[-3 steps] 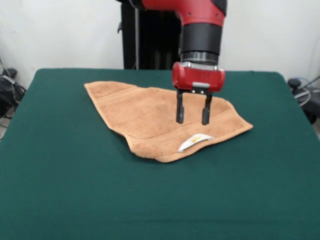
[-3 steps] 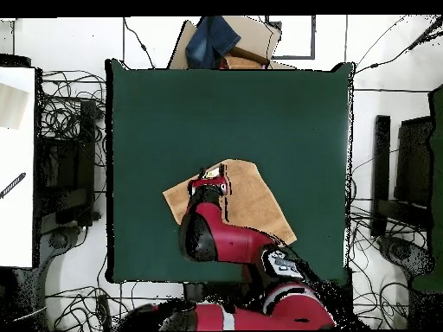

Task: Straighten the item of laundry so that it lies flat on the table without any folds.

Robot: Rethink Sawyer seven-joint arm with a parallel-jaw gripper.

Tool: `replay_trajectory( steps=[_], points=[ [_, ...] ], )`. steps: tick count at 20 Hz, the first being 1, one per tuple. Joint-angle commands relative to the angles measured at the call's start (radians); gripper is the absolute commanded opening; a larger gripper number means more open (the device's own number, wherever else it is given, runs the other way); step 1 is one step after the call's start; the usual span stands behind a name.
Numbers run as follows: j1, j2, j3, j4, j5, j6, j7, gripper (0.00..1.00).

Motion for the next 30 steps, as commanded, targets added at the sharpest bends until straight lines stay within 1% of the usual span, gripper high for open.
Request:
replay_trajectory(
  steps=[1,4,5,7,15,17,24,30],
  points=[
    [-0.028,0.067,0.002,-0.007,-0.062,-0.024,0.237,1.0],
    [-0.056,0.107,0.015,-0.035,-0.081,-0.008,0.233,1.0],
    [-0.066,0.1,0.025,-0.037,-0.087,0.007,0.235,1.0],
    [-0.073,0.118,0.028,-0.048,-0.094,-0.006,0.239,1.0],
    [-0.059,0.115,0.021,-0.048,-0.087,0.014,0.215,1.0],
    [-0.054,0.13,0.017,-0.056,-0.08,0.005,0.214,1.0],
    [-0.025,0.229,0.002,-0.107,-0.064,-0.064,0.215,1.0],
    [-0.016,0.281,-0.003,-0.14,-0.059,-0.088,0.211,1.0]
  ],
)
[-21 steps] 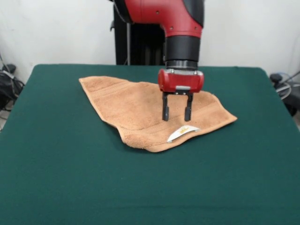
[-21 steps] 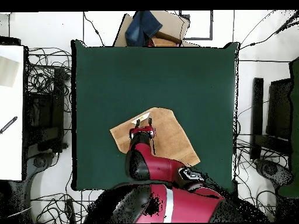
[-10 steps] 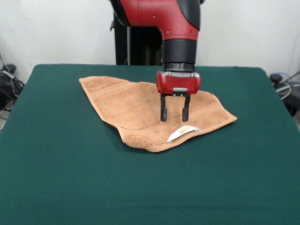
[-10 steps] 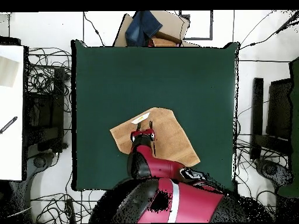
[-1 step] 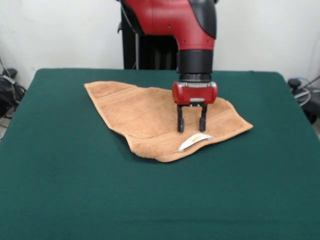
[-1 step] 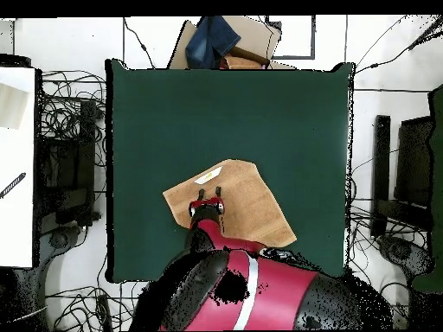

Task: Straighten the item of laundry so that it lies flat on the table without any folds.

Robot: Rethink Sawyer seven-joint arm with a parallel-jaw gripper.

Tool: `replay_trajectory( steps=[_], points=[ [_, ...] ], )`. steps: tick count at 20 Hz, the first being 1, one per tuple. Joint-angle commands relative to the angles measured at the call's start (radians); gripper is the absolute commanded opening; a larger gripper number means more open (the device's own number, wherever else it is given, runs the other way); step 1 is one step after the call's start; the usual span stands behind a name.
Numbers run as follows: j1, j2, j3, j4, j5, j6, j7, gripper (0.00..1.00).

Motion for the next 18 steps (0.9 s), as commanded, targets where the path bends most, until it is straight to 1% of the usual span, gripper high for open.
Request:
replay_trajectory(
  steps=[1,10,18],
  points=[
    [0.026,0.103,-0.001,-0.128,0.015,-0.051,0.209,1.0],
    [0.007,0.128,0.001,-0.147,-0.01,-0.047,0.198,1.0],
    [0.005,0.201,0.016,-0.228,-0.008,-0.046,0.198,1.0]
  ],
)
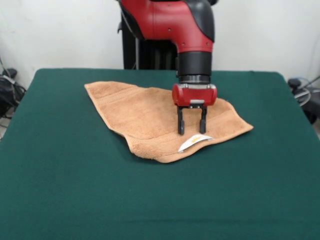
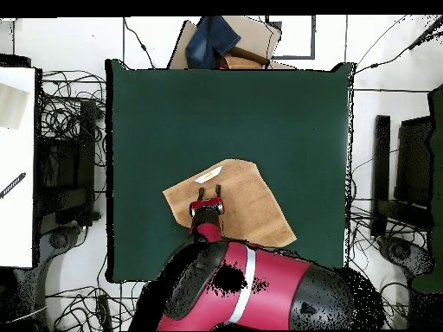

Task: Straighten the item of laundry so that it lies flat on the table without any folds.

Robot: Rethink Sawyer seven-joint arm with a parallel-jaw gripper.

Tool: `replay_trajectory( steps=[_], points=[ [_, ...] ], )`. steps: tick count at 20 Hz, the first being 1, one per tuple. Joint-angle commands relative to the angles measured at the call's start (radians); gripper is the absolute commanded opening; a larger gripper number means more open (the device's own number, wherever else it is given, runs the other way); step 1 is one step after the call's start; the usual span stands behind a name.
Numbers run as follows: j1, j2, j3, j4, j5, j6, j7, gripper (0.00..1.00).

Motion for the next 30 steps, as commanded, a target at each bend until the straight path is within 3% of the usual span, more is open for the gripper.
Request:
replay_trajectory(
  steps=[1,13,22,30],
  points=[
    [0.005,0.156,0.037,-0.222,0.039,0.082,0.196,1.0],
    [0.01,0.258,0.07,-0.358,0.042,0.082,0.194,1.0],
    [0.039,0.239,0.07,-0.34,0.1,0.082,0.184,1.0],
    [0.067,0.262,0.084,-0.386,0.145,0.096,0.177,1.0]
  ],
)
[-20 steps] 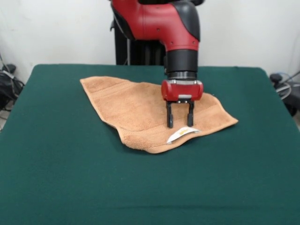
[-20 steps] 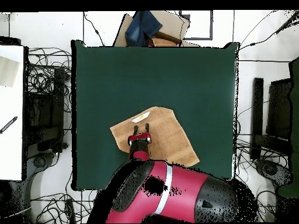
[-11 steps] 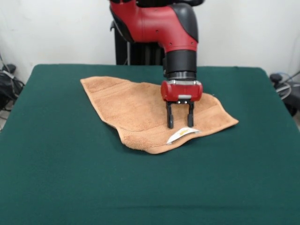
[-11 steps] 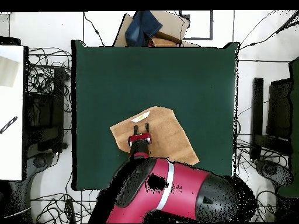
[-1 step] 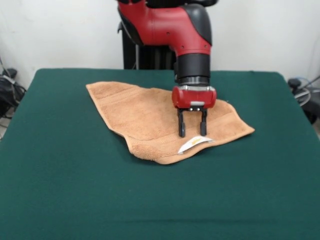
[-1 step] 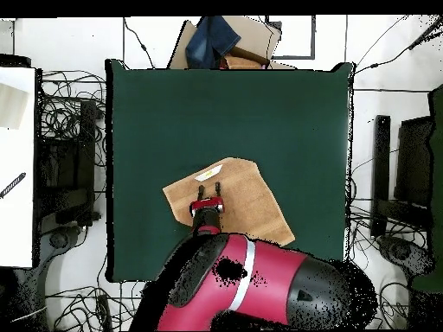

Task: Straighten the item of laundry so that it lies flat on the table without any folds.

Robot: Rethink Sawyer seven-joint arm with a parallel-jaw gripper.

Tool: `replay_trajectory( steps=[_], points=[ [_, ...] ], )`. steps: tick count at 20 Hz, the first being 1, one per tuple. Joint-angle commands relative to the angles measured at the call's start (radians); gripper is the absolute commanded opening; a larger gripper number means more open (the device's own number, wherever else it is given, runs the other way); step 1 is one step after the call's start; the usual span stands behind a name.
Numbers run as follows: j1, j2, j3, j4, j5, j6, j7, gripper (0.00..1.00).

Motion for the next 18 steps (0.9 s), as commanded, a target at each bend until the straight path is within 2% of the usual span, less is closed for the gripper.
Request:
replay_trajectory(
  steps=[1,15,18],
  points=[
    [0.066,0.209,0.103,-0.36,0.198,0.223,0.176,1.0],
    [0.096,0.282,0.107,-0.478,0.235,0.223,0.178,1.0],
    [0.085,0.299,0.126,-0.52,0.227,0.27,0.178,1.0]
  ],
)
